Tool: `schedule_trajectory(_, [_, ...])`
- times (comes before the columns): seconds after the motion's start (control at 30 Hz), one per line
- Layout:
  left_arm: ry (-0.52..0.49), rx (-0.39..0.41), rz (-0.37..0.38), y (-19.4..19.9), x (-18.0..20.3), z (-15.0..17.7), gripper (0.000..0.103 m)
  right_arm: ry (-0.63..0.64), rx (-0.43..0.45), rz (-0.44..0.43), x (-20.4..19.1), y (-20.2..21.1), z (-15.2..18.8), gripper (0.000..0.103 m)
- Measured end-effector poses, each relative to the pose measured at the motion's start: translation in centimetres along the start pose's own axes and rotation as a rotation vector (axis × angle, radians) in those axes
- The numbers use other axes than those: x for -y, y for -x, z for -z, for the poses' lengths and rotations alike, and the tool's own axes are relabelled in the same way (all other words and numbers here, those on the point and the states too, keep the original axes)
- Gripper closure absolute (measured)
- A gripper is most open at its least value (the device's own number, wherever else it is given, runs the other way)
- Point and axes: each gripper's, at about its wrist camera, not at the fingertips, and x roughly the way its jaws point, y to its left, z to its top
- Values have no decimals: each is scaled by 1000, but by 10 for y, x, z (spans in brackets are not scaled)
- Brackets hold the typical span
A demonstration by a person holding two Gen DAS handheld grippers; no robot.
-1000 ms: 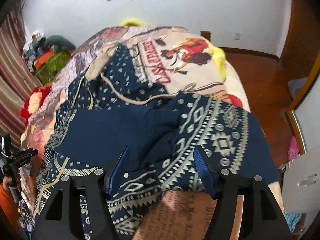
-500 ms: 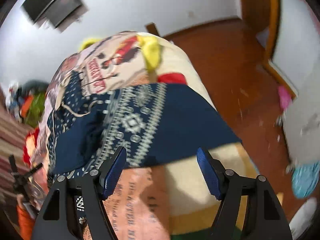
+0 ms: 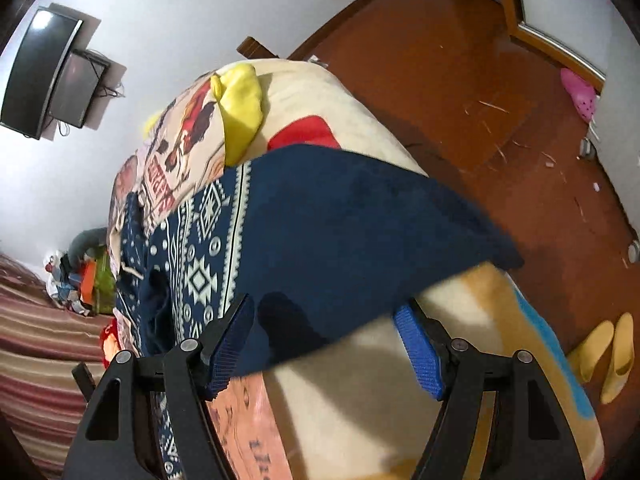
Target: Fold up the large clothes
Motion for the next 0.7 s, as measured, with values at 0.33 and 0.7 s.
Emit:
schedule_trajectory(0.33, [-4,-3,-24,0,3,-3,46,18,84,45,-3,-5,-18,78])
schedule_trajectory(0.7, [-6,73,-31,40,-1,-2,46,192,244,41,-63,39,-15,93])
